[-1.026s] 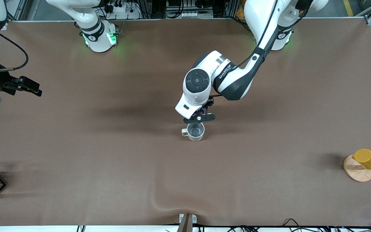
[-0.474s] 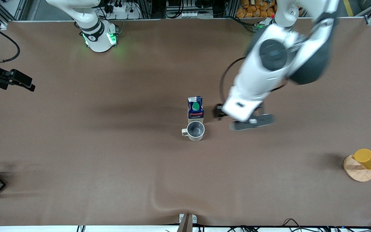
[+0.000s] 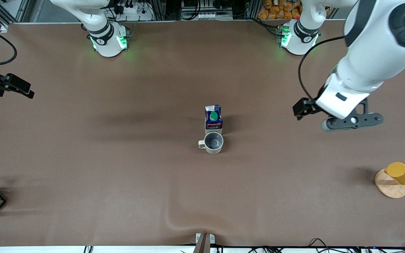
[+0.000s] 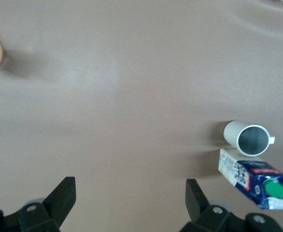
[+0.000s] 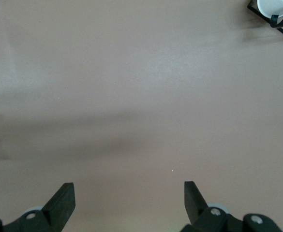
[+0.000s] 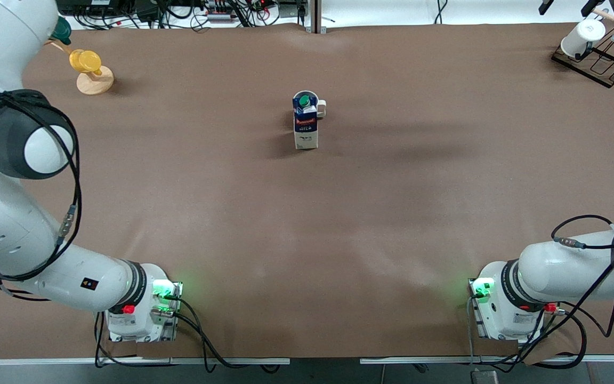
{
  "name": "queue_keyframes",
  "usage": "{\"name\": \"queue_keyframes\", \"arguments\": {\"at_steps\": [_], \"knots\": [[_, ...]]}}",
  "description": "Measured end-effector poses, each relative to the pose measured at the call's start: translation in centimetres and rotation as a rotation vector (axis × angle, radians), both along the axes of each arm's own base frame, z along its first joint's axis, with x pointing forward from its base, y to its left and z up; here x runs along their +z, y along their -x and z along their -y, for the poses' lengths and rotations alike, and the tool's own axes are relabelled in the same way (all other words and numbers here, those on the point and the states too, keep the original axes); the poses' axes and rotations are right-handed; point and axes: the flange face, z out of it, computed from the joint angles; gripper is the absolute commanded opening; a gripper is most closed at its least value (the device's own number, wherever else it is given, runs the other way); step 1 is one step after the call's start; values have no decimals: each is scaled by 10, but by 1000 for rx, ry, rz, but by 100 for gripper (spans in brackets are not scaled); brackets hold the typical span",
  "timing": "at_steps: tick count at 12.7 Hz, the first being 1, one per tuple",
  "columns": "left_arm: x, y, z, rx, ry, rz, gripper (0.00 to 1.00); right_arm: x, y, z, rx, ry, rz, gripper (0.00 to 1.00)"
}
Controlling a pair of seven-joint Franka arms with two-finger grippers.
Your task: Place milk next to cup
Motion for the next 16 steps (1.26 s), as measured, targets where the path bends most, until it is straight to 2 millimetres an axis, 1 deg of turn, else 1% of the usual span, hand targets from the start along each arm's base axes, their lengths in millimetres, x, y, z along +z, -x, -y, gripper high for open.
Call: {"name": "queue_keyframes", "arguments": {"at_steps": [2,4,5,7,9,10,13,16], "knots": [[14,9,-14,-11,-4,-9,100,1,2,0,1,0,-10,100],[28,29,-28,-20,-8,-13,100,6,2,-2,5,0,-2,100],[33,40,-38,-14,-10,-15,100,8,2,-3,7,0,0,100],[39,56,-60,-11,-12,-18,100,8,2,-5,11,0,0,100],[40,64,-80,-25,-13,-23,100,9,2,-8,16,0,2,100],[39,67,-83,-28,-15,-28,100,10,2,-8,16,0,3,100],[37,75,-80,-42,-20,-33,100,17,1,-7,14,2,21,100],[42,73,-85,-53,-17,-14,100,18,1,-7,14,2,22,100]]}}
